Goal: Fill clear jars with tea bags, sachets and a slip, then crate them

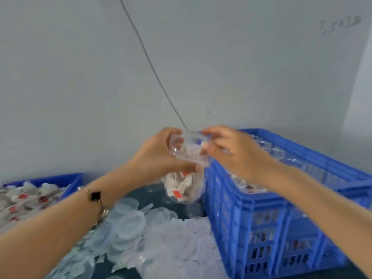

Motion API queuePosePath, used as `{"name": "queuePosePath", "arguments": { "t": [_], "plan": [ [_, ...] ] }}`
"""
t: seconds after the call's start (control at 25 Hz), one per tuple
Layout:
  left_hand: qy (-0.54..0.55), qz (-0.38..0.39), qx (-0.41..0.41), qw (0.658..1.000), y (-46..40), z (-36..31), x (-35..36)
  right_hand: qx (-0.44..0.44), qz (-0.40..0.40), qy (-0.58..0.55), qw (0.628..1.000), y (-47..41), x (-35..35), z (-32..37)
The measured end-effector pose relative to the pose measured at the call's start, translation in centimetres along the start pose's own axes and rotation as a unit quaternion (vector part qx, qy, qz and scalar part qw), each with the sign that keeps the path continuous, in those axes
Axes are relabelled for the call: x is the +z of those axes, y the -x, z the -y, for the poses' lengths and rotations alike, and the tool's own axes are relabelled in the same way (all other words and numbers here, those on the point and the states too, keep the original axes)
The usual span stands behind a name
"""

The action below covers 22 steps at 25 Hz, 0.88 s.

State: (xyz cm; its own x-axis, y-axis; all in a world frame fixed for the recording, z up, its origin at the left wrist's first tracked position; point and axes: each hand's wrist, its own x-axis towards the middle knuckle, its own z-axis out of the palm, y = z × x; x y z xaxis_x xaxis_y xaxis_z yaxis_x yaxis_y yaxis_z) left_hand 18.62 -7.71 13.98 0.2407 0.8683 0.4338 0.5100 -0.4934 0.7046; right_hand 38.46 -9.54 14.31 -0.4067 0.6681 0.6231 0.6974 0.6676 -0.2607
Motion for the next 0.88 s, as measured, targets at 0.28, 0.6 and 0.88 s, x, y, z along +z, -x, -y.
{"name": "queuePosePath", "arguments": {
  "t": [0.28,0.6,0.88],
  "plan": [
    [0.128,0.029,0.126,0.983,-12.2,-12.8,7.0,0.263,-0.064,0.052,0.961,-4.5,-17.0,-4.4],
    [0.021,0.193,0.139,0.971,-16.7,-14.6,21.1,0.415,0.033,0.233,0.879,2.0,-20.6,-12.0],
    [-0.249,0.262,0.172,0.916,-14.6,-9.0,26.2,0.469,0.127,0.228,0.844,7.5,-12.8,-18.6]
  ]
}}
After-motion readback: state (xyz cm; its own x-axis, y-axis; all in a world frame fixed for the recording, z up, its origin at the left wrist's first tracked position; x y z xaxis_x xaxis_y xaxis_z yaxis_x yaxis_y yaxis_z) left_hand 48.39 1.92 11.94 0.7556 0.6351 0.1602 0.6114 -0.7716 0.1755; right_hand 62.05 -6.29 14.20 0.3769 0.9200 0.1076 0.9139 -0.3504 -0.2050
